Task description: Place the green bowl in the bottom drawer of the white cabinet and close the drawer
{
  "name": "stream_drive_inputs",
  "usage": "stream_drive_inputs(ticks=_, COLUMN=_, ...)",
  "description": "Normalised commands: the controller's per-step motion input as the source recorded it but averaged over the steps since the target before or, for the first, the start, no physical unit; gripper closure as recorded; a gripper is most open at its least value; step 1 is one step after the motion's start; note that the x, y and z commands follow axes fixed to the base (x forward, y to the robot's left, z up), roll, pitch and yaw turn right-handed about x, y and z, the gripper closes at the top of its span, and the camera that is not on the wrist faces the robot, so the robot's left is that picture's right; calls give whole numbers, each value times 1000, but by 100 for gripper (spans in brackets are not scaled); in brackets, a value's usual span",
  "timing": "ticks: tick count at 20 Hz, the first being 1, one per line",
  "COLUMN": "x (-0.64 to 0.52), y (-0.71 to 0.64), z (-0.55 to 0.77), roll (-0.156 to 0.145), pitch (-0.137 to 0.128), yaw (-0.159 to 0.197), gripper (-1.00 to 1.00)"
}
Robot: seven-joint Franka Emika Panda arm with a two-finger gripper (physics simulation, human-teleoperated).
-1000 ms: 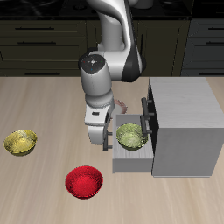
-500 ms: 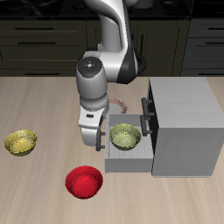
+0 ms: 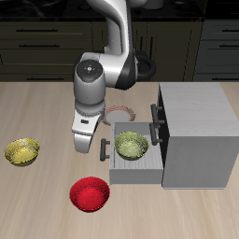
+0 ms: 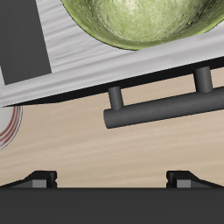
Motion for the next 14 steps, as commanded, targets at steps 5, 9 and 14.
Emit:
stream_drive_inputs(ticks=5, x=-78, y=-52, z=2, roll=-8, pitch=5, yaw=-2, gripper=-100)
stream_drive_inputs(ticks=9, x=11, y=2, z=-253, roll=1, pitch=13, yaw=23, gripper=-100)
stream_drive_inputs(ticks=14, x=-26, y=30, z=-261, roll=4, pitch=28, yaw=37, gripper=-100)
